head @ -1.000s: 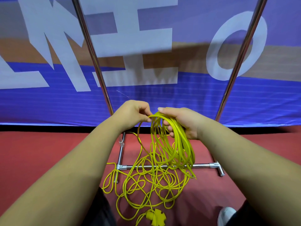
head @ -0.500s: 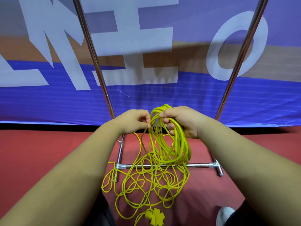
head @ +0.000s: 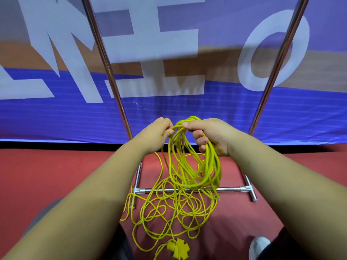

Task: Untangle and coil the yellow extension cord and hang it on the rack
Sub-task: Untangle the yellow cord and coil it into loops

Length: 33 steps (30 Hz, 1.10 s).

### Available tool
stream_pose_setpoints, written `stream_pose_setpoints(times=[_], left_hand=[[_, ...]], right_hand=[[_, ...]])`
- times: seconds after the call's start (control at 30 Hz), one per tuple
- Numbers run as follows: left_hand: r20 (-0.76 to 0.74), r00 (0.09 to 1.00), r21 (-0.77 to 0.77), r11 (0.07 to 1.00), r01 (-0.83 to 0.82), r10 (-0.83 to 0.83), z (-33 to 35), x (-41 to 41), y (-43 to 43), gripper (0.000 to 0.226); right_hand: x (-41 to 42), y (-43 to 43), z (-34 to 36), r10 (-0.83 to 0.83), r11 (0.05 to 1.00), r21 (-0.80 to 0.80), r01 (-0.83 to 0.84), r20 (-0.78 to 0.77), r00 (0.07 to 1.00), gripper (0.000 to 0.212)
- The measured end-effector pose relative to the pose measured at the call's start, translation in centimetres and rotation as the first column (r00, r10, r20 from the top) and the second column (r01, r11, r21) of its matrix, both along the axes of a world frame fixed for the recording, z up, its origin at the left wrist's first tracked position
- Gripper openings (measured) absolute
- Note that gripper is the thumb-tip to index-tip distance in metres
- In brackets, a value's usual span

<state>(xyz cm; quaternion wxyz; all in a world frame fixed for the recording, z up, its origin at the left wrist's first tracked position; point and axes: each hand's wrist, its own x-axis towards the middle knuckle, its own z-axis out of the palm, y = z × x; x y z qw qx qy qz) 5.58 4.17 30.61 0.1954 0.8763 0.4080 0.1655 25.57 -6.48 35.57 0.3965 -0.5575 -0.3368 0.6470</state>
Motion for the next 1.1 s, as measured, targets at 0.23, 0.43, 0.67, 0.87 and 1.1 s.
stream_pose_setpoints(times=[0.23, 0.43, 0.67, 0.87, 1.1], left_hand=[[-0.292, 0.956, -0.283, 0.956, -0.082, -0.004, -4.0, -2.4, 1.8, 0.010], [-0.445, 0.895, -0.404, 0.885, -0.233, 0.032, -5.9, -3.9, 2.1, 0.023], [-0.196, 0.913, -0.363, 0.838, -0.407, 0.358, -5.0, -1.4, 2.2, 0.035], [-0.151, 0.848, -0.056, 0.852, -0.521, 0.509, -3.8, -1.4, 2.8, 0.033], [-0.531, 0.847, -0.081, 0.997, -0.006, -0.037, -1.2, -0.5, 1.2, 0.042]], right_hand=[[1.6, 0.4, 1.3, -0.074, 0.996, 0.029, 0.079, -0.161, 0.984, 0.023], [3.3, 0.1, 2.5, -0.165, 0.979, 0.062, 0.192, -0.301, 0.939, 0.025], [4.0, 0.3, 2.1, -0.222, 0.960, 0.102, 0.261, -0.292, 0.930, 0.021], [4.6, 0.8, 1.0, -0.355, 0.907, 0.122, 0.404, -0.298, 0.886, 0.015], [5.4, 1.0, -0.4, -0.468, 0.860, 0.065, 0.506, -0.293, 0.834, 0.021]])
